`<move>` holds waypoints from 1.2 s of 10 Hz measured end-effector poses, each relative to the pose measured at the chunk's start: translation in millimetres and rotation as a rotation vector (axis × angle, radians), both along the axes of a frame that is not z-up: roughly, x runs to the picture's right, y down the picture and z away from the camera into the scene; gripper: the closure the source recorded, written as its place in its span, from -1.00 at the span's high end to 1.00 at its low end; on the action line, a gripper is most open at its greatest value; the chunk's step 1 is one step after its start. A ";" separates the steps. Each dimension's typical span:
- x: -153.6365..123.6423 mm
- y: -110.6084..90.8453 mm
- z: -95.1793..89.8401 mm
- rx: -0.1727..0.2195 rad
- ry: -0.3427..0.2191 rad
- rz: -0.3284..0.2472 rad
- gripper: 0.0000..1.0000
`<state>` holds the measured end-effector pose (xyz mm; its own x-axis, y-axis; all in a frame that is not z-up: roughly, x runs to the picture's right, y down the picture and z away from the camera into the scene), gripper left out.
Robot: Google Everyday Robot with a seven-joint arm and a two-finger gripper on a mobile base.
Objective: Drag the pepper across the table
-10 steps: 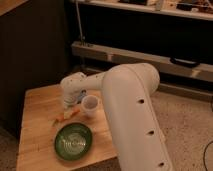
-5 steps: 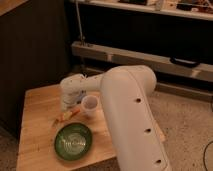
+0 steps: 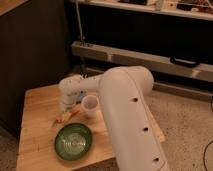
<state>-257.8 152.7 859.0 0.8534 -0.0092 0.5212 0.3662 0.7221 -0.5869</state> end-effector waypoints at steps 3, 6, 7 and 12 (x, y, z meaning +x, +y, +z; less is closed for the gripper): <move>-0.1 4.0 1.5 -0.011 0.008 -0.014 -0.02; 0.8 5.9 2.5 -0.020 0.016 -0.018 -0.02; 1.8 6.0 2.5 -0.022 0.019 -0.019 -0.02; 8.8 7.4 2.3 -0.039 0.037 -0.019 -0.46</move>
<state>-248.9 160.1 861.3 0.8718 -0.0057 0.4899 0.3571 0.6919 -0.6275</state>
